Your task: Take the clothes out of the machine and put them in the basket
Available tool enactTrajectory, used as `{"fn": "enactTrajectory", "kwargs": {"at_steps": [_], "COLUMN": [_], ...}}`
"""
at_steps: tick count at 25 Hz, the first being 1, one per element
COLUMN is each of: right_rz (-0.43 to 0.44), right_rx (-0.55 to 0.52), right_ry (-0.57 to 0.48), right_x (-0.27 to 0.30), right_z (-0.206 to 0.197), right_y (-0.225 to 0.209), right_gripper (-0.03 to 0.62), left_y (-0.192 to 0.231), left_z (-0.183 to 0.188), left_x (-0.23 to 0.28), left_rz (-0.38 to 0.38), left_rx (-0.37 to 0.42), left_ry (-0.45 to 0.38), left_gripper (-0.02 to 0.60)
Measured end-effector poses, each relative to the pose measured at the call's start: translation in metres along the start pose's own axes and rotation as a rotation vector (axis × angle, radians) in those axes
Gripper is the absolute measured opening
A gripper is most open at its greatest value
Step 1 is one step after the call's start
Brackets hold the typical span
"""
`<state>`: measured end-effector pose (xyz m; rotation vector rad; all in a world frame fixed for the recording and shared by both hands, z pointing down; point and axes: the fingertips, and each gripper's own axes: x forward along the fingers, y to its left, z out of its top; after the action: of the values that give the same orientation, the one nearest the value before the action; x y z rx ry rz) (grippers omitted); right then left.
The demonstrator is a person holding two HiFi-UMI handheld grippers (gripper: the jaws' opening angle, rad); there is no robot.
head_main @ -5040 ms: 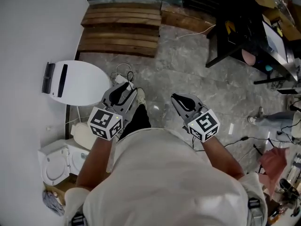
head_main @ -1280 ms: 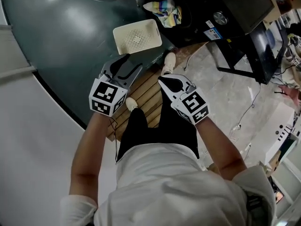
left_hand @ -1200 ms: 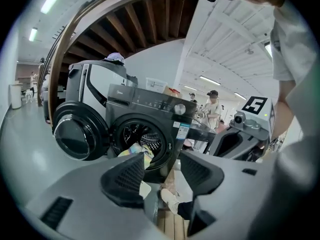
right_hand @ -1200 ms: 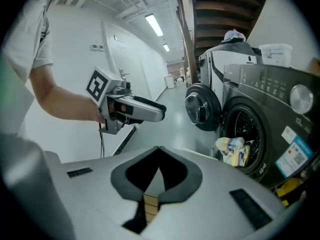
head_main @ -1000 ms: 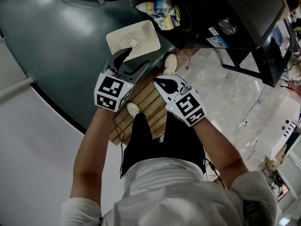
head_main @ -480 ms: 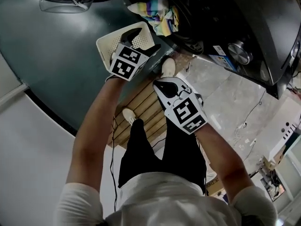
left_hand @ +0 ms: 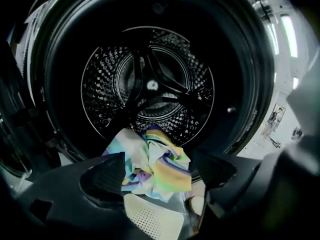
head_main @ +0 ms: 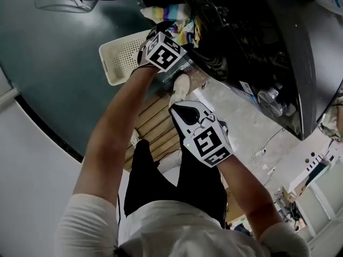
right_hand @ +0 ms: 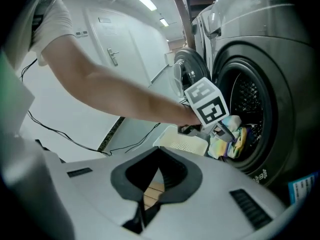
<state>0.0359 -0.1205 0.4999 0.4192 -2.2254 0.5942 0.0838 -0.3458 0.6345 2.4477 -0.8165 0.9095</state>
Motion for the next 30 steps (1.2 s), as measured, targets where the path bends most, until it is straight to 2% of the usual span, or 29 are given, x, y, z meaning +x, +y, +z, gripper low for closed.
{"fn": "enactTrajectory", "kwargs": {"at_steps": [11, 18, 25, 26, 30], "right_rz": [0.058, 0.073, 0.074, 0.074, 0.07], "right_rx": [-0.003, 0.007, 0.021, 0.022, 0.021], "right_ry": [0.004, 0.028, 0.025, 0.025, 0.022], "right_x": [0.007, 0.005, 0.001, 0.001, 0.0], "right_z": [-0.017, -0.031, -0.041, -0.042, -0.044], "right_y": [-0.017, -0.025, -0.03, -0.03, -0.031], "right_gripper": [0.006, 0.005, 0.005, 0.005, 0.005], "left_y": [0.023, 0.022, 0.023, 0.022, 0.021], "left_z": [-0.006, -0.03, -0.04, -0.041, -0.04], "left_x": [0.075, 0.111, 0.13, 0.131, 0.129], "left_rz": [0.073, 0.034, 0.003, 0.001, 0.025], "left_rx": [0.045, 0.093, 0.068, 0.066, 0.097], "left_ry": [0.081, 0.208, 0.271, 0.271, 0.277], "left_gripper": [0.456, 0.456, 0.444, 0.418, 0.208]}}
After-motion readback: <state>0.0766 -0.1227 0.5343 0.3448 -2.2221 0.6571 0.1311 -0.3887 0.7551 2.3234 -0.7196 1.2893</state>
